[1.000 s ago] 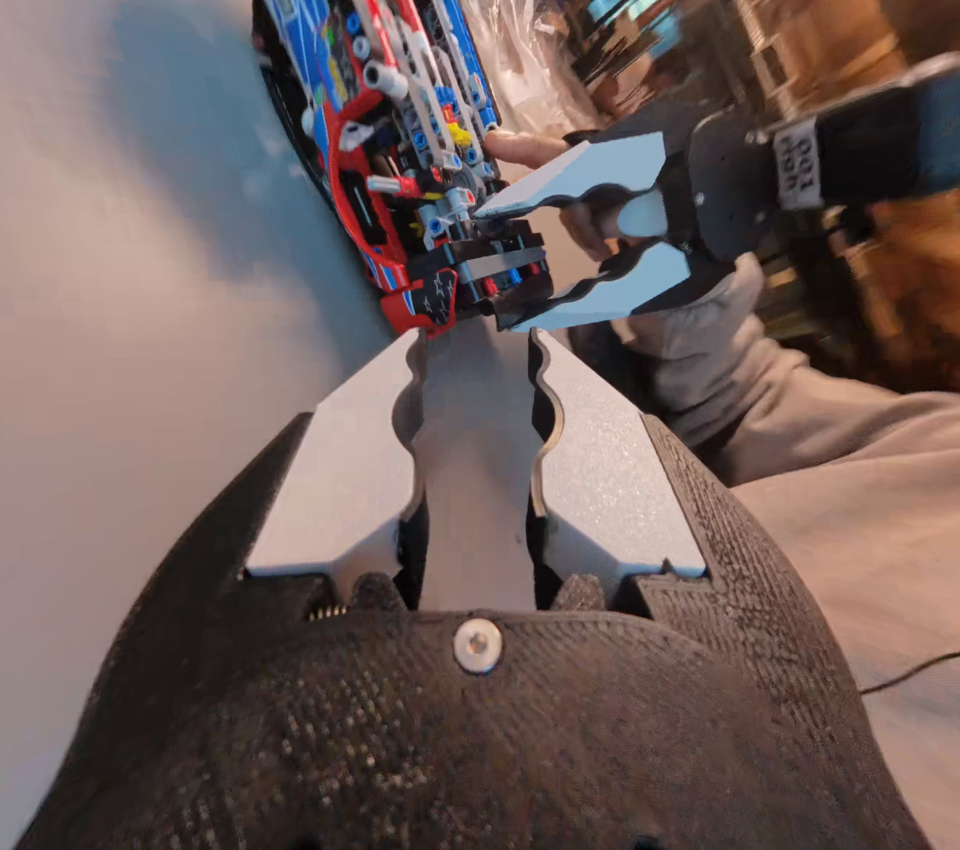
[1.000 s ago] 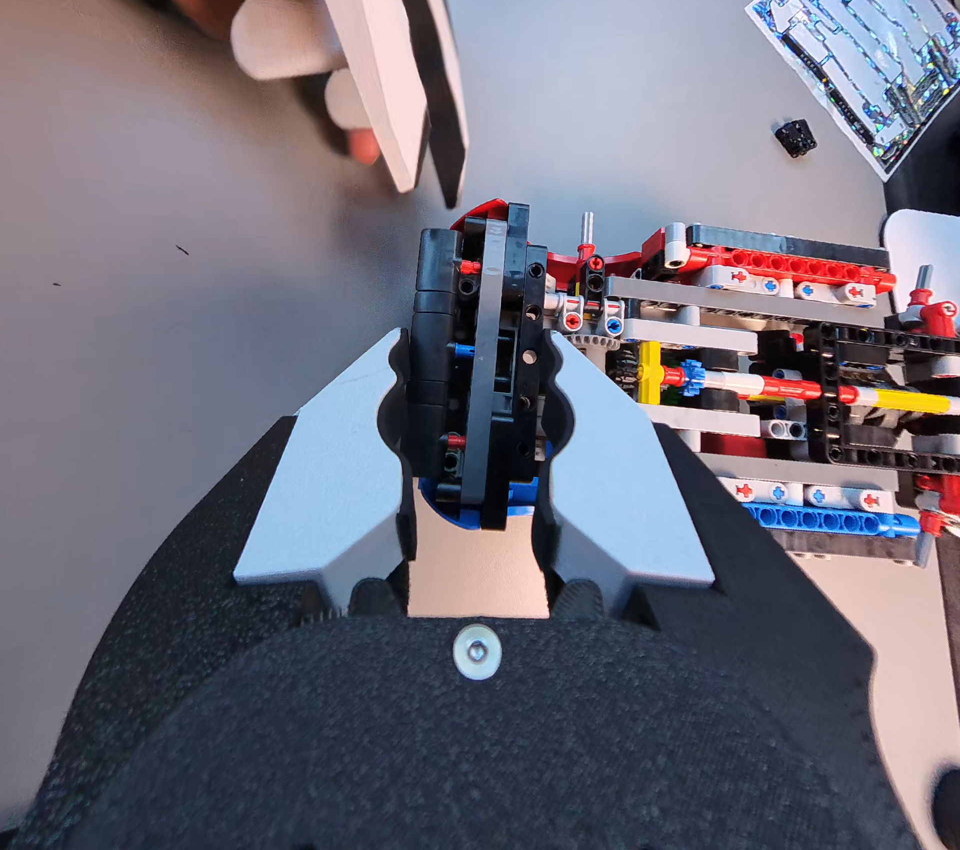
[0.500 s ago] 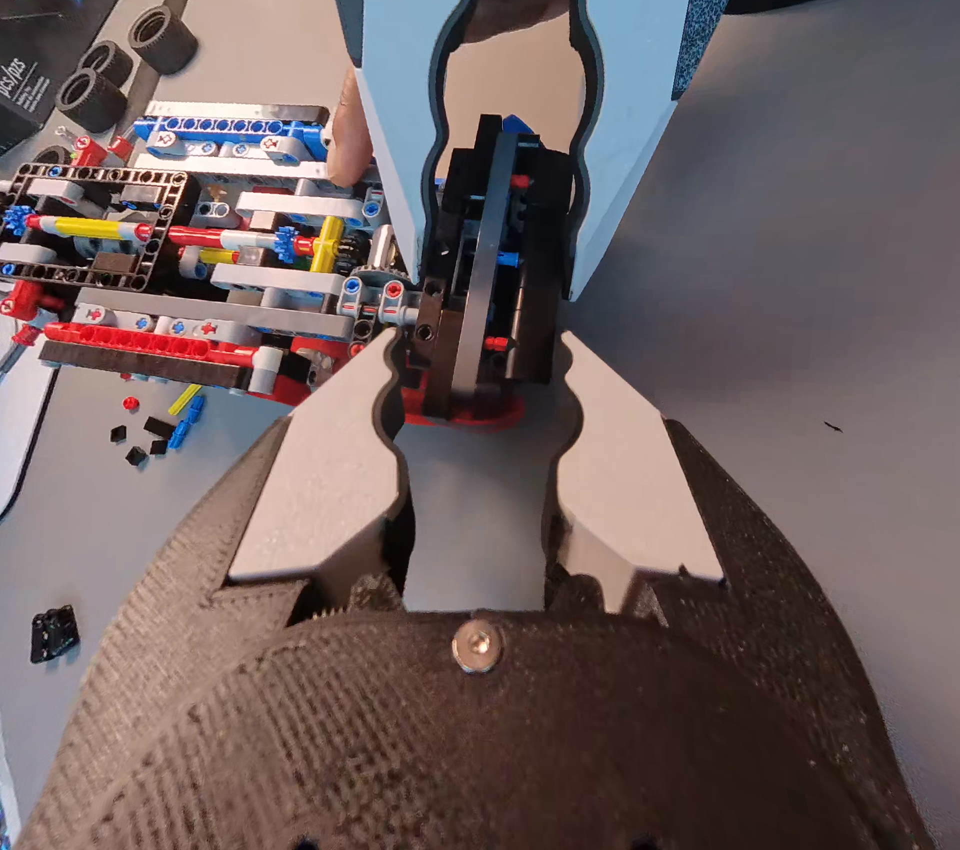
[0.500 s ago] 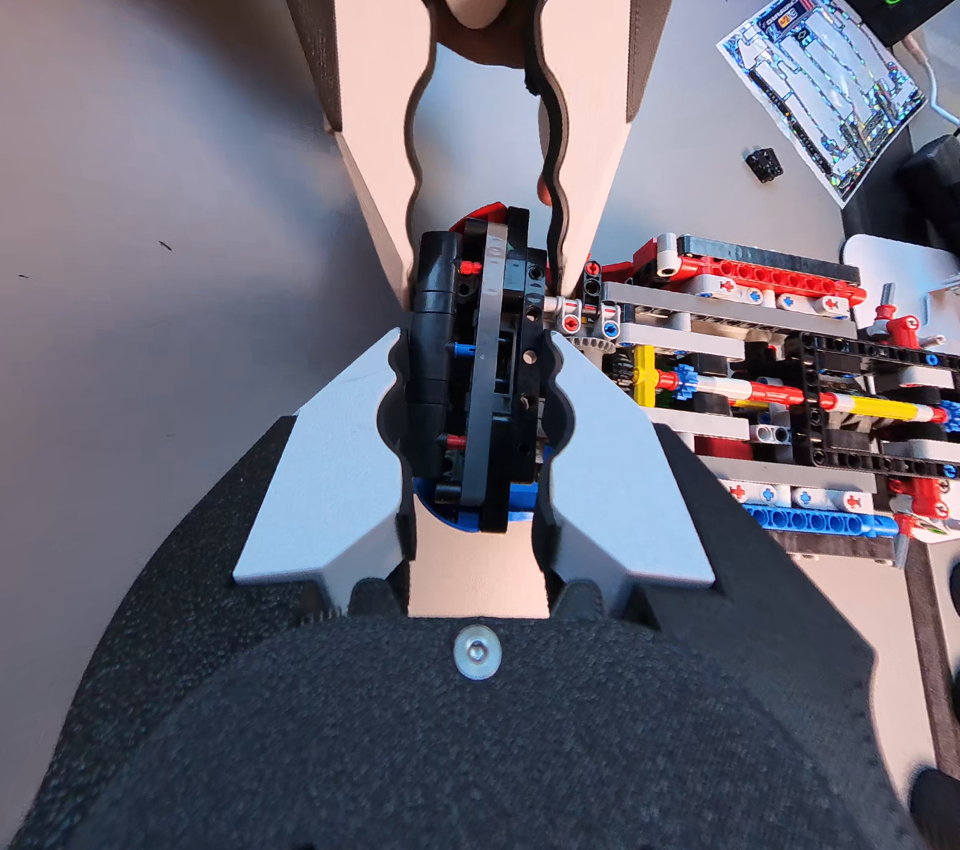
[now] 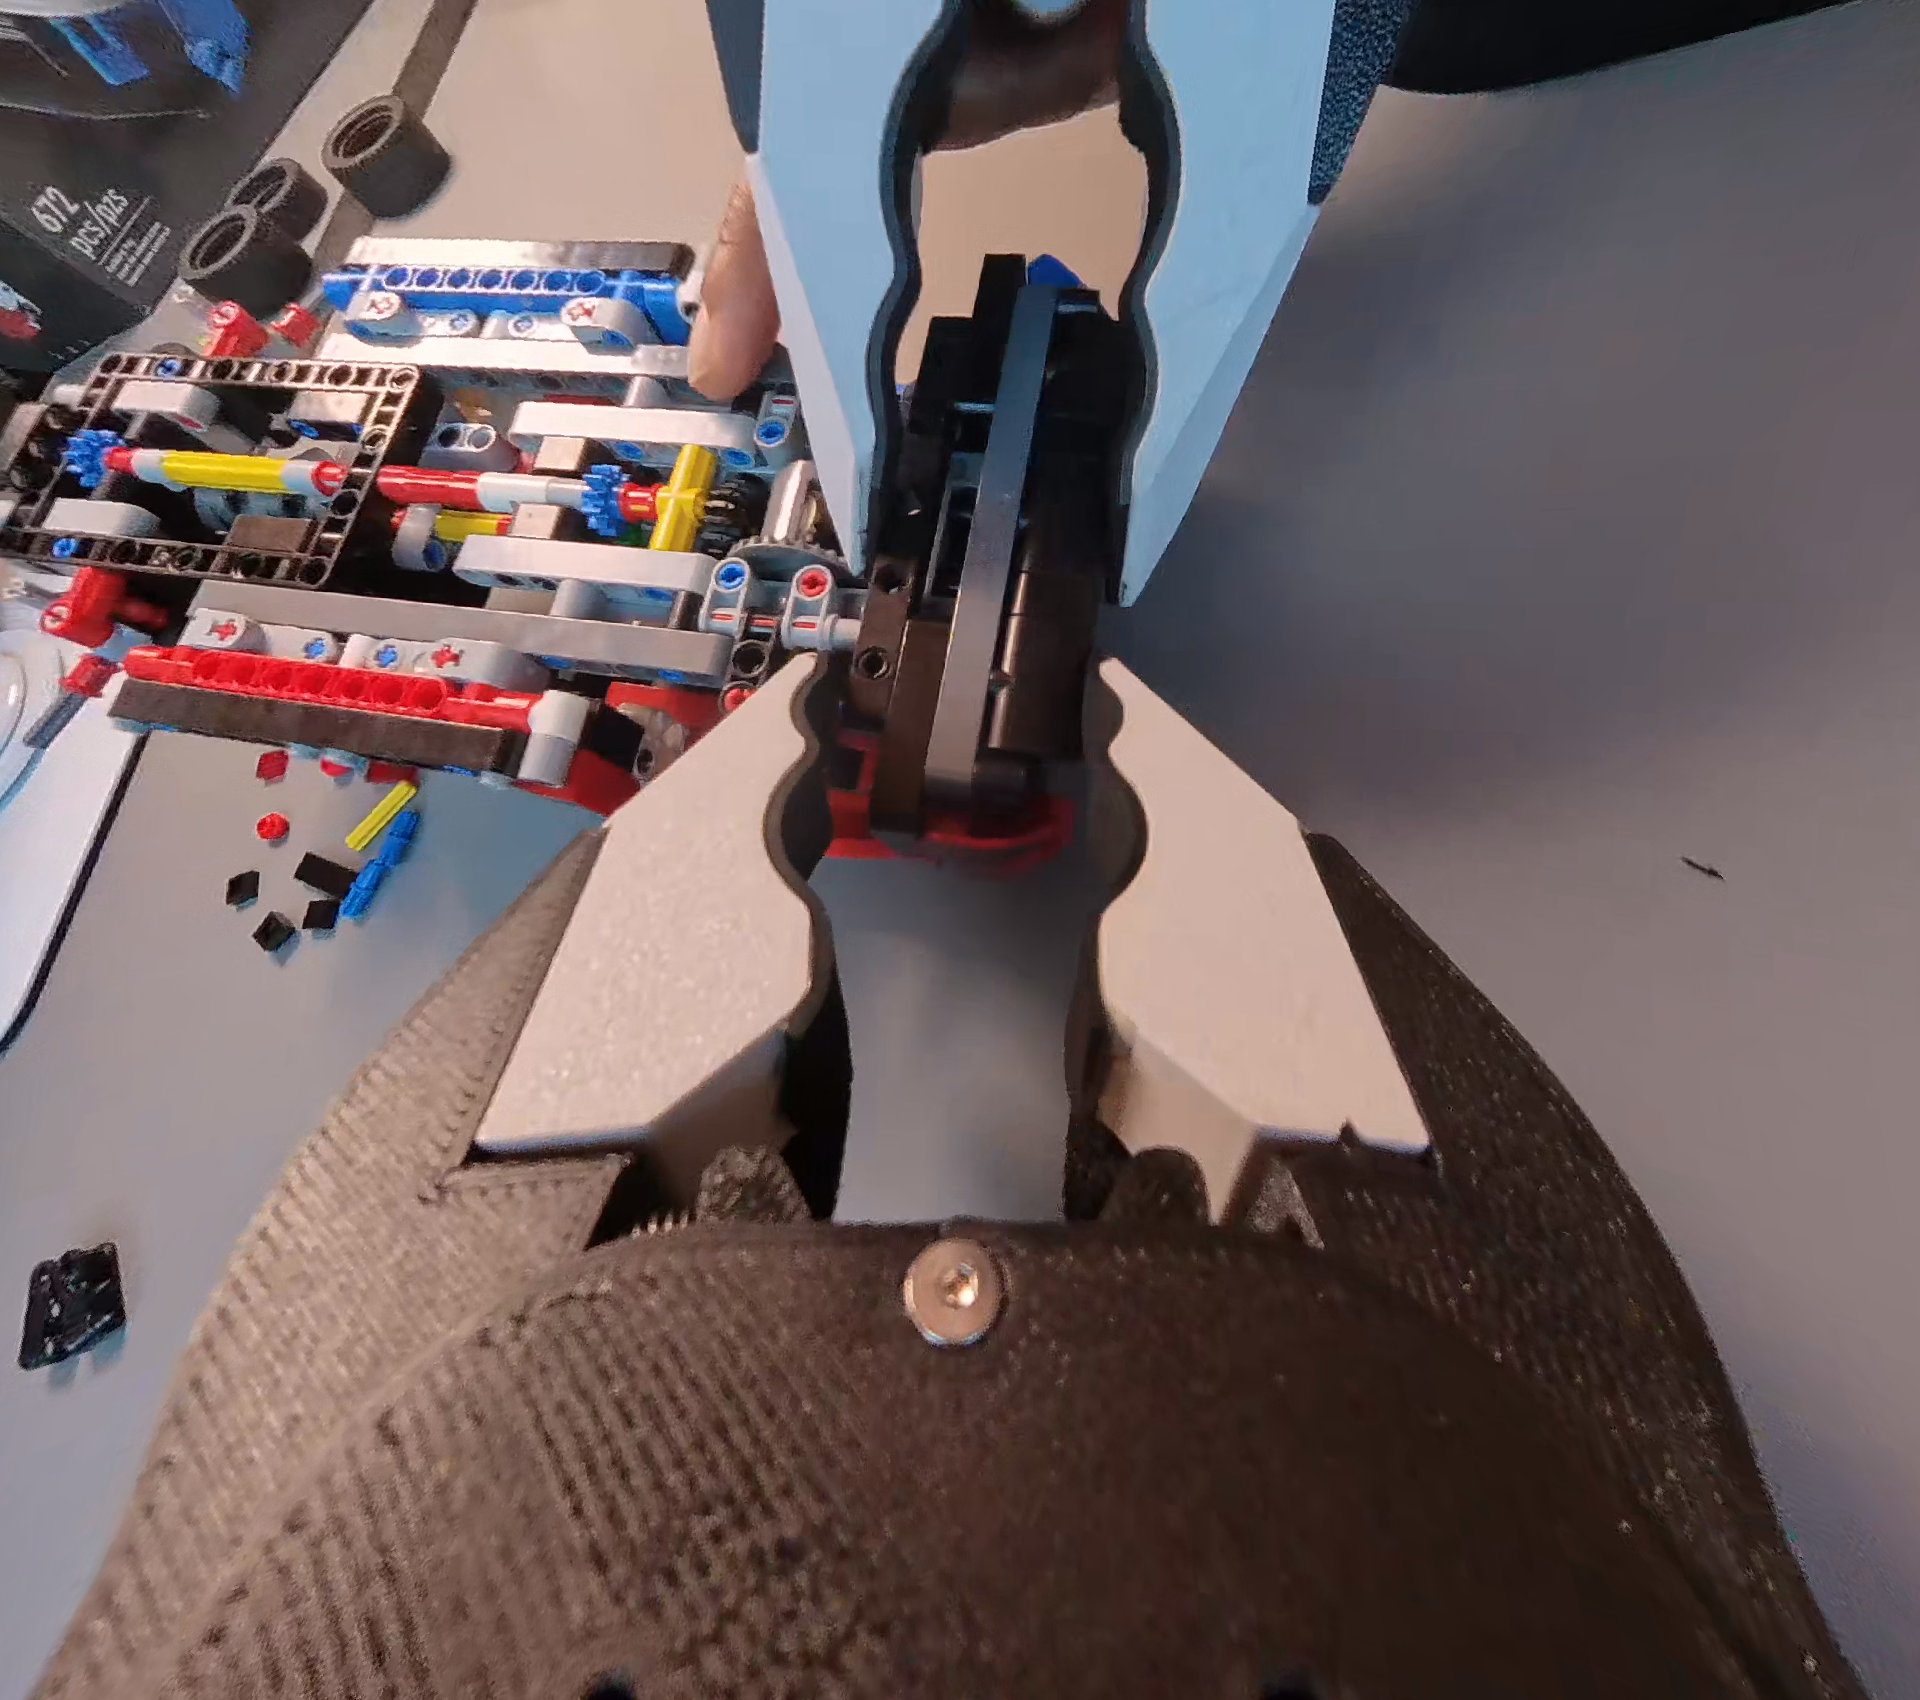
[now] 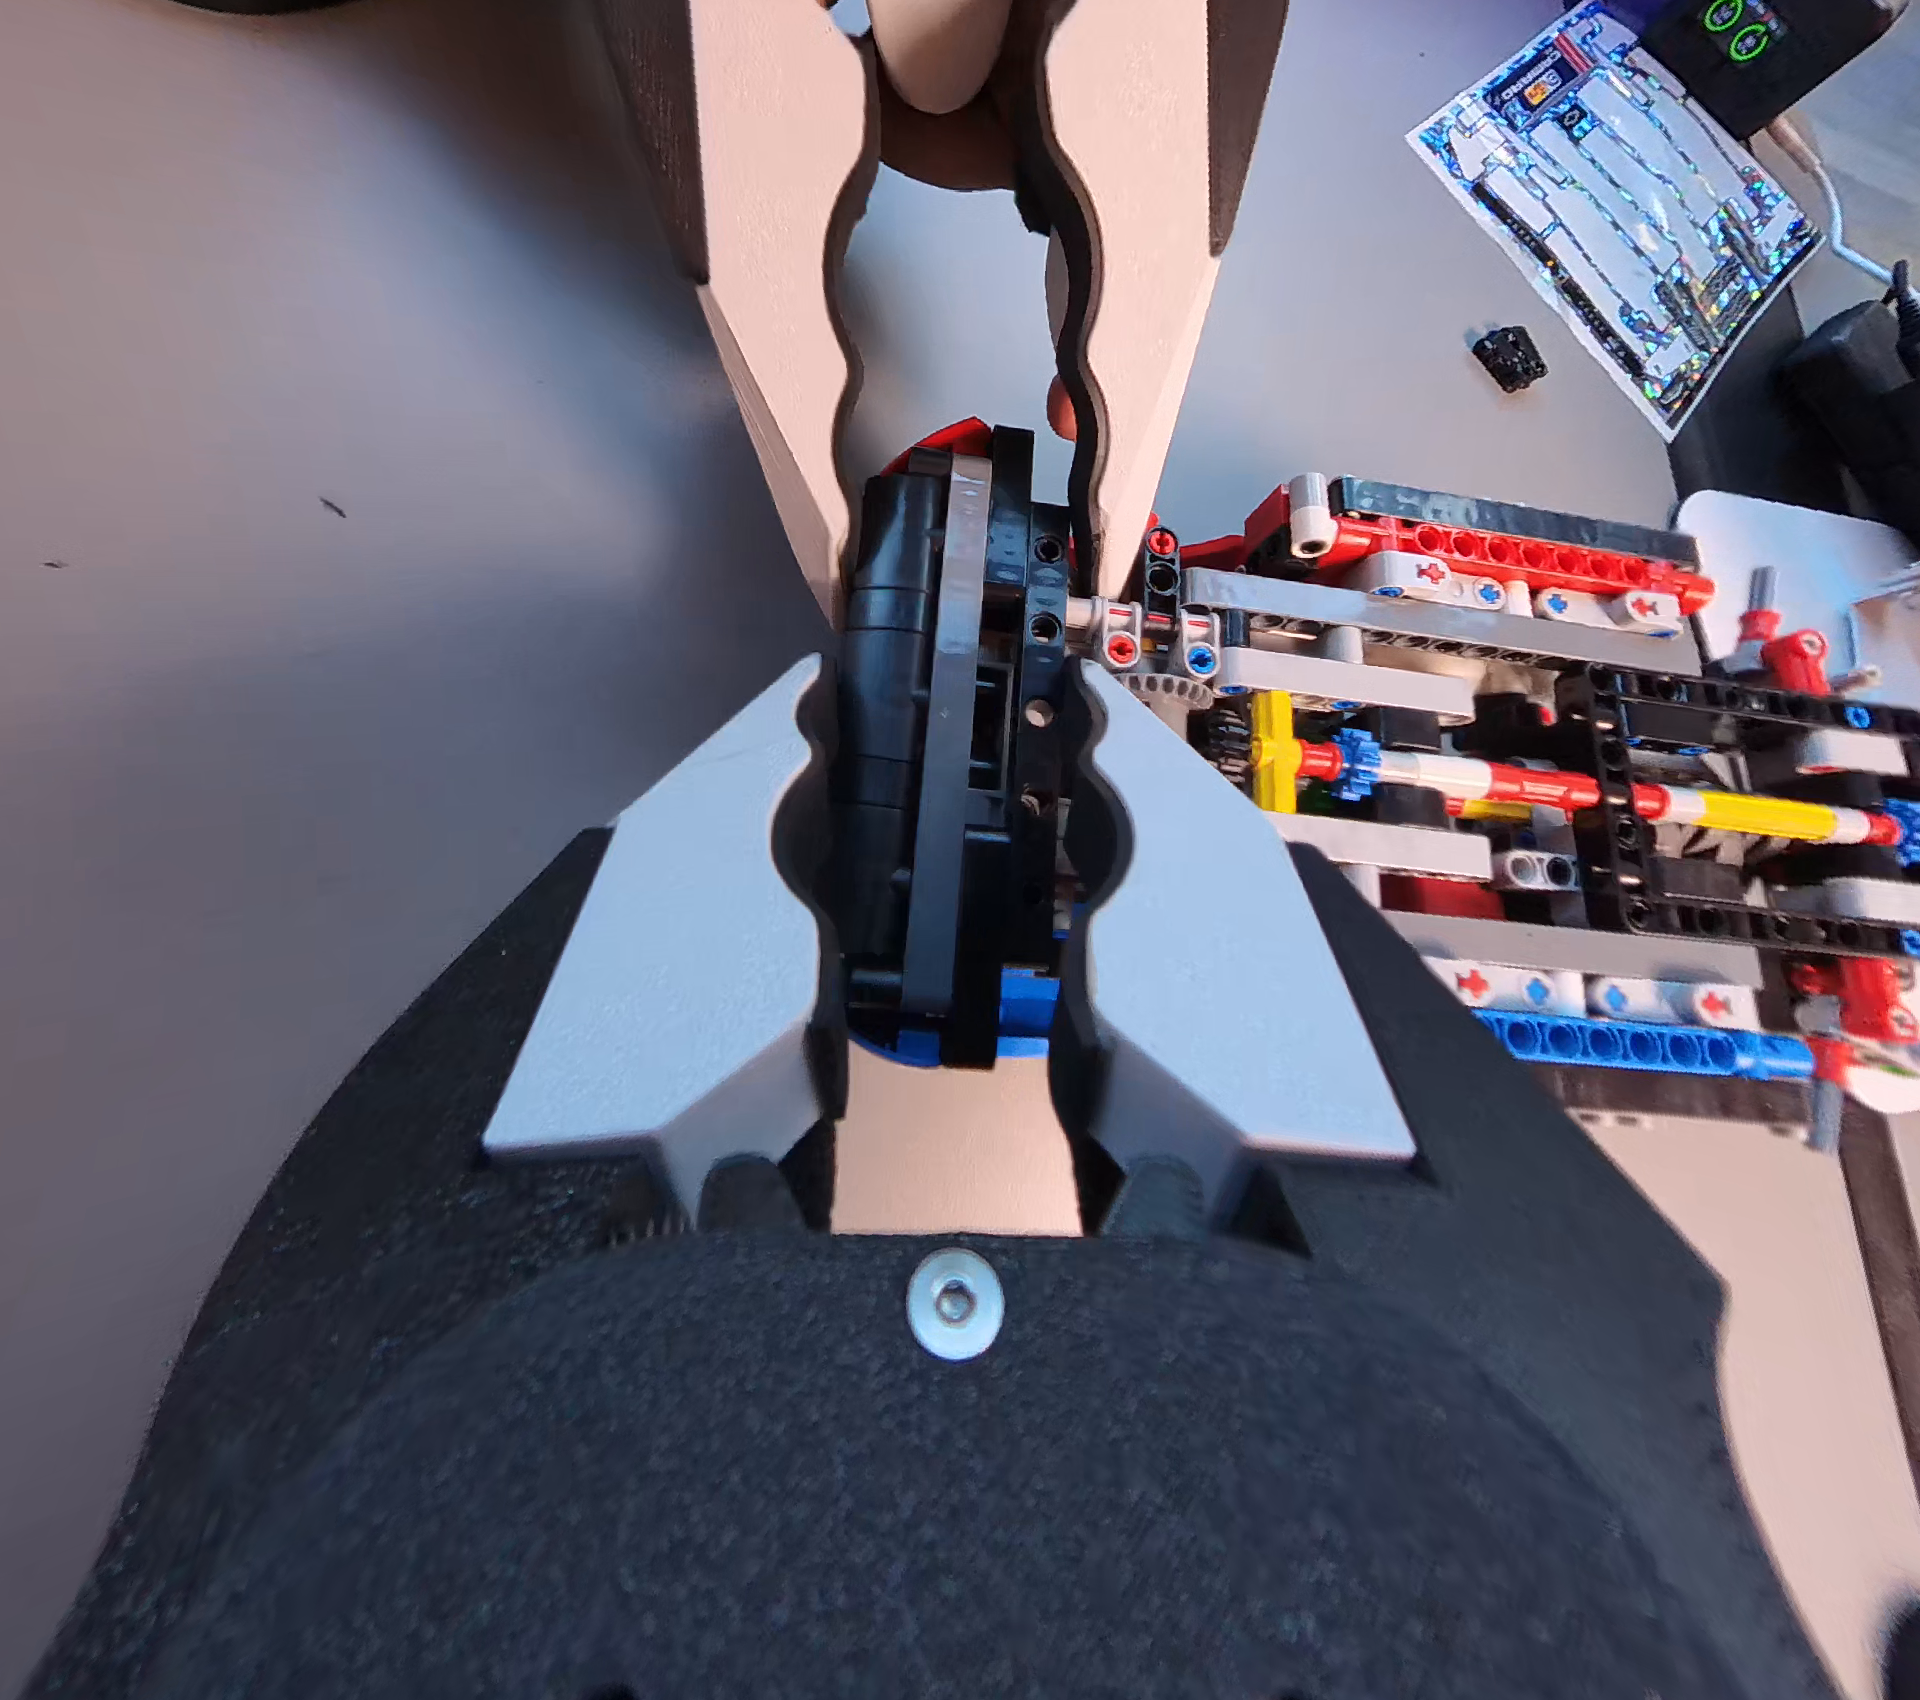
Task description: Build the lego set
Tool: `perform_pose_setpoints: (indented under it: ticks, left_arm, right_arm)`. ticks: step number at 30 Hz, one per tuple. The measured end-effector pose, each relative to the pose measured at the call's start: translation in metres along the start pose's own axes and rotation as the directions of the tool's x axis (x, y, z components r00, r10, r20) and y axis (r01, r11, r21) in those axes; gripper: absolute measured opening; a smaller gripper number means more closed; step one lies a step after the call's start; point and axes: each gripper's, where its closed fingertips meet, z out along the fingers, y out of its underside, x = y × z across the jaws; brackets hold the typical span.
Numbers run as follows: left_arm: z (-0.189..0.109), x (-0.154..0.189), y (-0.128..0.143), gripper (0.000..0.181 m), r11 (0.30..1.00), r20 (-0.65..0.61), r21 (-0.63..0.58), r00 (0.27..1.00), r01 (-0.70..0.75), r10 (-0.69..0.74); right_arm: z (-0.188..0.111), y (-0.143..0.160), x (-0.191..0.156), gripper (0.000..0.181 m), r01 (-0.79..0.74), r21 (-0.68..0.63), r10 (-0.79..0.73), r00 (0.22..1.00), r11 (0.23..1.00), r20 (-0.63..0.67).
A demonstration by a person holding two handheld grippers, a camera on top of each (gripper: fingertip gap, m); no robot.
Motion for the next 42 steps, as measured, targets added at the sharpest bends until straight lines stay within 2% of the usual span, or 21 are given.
perform_pose_setpoints:
  ticks: [8,11,16,25,26,30,34,36,40,42]
  left_arm:
    - [-0.001,-0.001,0.000,0.046,1.000,-0.007,0.023,1.000,0.011,-0.011]
    - [-0.001,-0.001,0.000,0.046,1.000,-0.005,0.021,1.000,0.008,-0.008]
    - [-0.001,-0.001,0.000,0.046,1.000,-0.003,0.024,1.000,0.004,-0.004]
    - [-0.001,-0.001,0.000,0.046,0.999,-0.004,0.035,1.000,-0.003,0.003]
    - [-0.001,-0.001,0.001,0.045,0.999,-0.002,0.037,1.000,-0.002,0.002]
    - [-0.001,-0.001,0.000,0.045,0.999,0.003,0.032,1.000,-0.005,0.005]
    - [-0.001,-0.001,0.000,0.045,1.000,0.038,0.027,0.999,-0.009,0.008]
    - [-0.007,-0.002,0.000,0.052,0.999,0.049,0.036,0.999,0.003,-0.005]
    - [-0.021,-0.003,0.001,0.059,0.994,0.038,0.067,0.995,0.087,-0.090]
    - [-0.016,-0.004,0.006,0.059,0.993,0.030,0.055,0.994,0.105,-0.107]
  right_arm:
    - [0.001,-0.001,0.001,0.041,0.011,0.014,-0.011,1.000,1.000,-0.004]
    - [-0.007,0.005,0.004,0.060,0.001,-0.040,-0.002,1.000,0.999,-0.027]
    - [-0.023,0.015,0.005,0.052,-0.035,-0.052,0.031,0.997,0.998,-0.067]
    - [-0.023,0.014,0.004,0.045,-0.065,0.001,0.065,0.995,0.998,-0.070]
    - [-0.023,0.013,0.001,0.038,-0.063,0.011,0.063,0.996,0.998,-0.055]
    - [-0.023,0.014,0.001,0.038,-0.067,-0.008,0.067,0.995,0.998,-0.076]
    - [-0.025,0.016,0.003,0.054,-0.100,-0.012,0.098,0.989,0.995,-0.112]
    - [-0.031,0.018,0.001,0.060,-0.131,0.000,0.130,0.986,0.991,-0.106]
    - [-0.037,0.025,0.000,0.059,-0.174,0.020,0.175,0.975,0.985,-0.136]
    - [-0.036,0.026,0.005,0.044,-0.191,0.038,0.195,0.967,0.981,-0.162]
